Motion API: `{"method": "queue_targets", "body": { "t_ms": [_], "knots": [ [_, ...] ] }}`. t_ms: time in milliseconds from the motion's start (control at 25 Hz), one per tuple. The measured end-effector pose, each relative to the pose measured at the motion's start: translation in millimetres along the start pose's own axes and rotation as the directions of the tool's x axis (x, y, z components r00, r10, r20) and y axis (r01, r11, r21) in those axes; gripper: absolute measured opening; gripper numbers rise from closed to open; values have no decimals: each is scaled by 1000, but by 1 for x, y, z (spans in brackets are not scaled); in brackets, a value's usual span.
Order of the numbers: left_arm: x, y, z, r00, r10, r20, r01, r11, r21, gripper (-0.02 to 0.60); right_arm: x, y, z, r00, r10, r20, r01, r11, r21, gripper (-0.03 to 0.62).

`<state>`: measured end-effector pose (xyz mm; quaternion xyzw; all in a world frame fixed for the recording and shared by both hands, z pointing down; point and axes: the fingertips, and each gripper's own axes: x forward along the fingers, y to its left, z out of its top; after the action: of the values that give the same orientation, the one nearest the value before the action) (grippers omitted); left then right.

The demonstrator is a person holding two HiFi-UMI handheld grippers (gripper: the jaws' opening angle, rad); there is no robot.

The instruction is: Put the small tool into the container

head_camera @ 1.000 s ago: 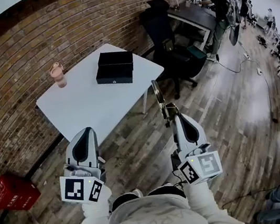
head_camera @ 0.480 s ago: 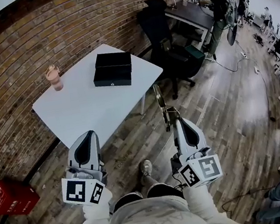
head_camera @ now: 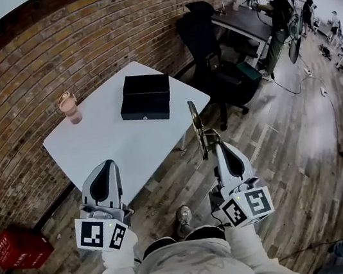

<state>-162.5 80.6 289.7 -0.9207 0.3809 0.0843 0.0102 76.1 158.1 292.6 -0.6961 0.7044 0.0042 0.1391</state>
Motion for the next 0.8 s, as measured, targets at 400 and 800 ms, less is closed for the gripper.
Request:
{"method": "queue_targets", "body": {
  "t_ms": [400, 800],
  "knots": [
    [90, 18, -2, 1000, 24, 7, -24, 1000, 9, 5, 85, -46, 2, 999, 42, -12, -43, 999, -8, 12],
    [163, 14, -13, 998, 57, 14, -57, 998, 27, 5, 145, -99, -2, 995, 97, -12, -97, 995, 4, 12]
  ]
}}
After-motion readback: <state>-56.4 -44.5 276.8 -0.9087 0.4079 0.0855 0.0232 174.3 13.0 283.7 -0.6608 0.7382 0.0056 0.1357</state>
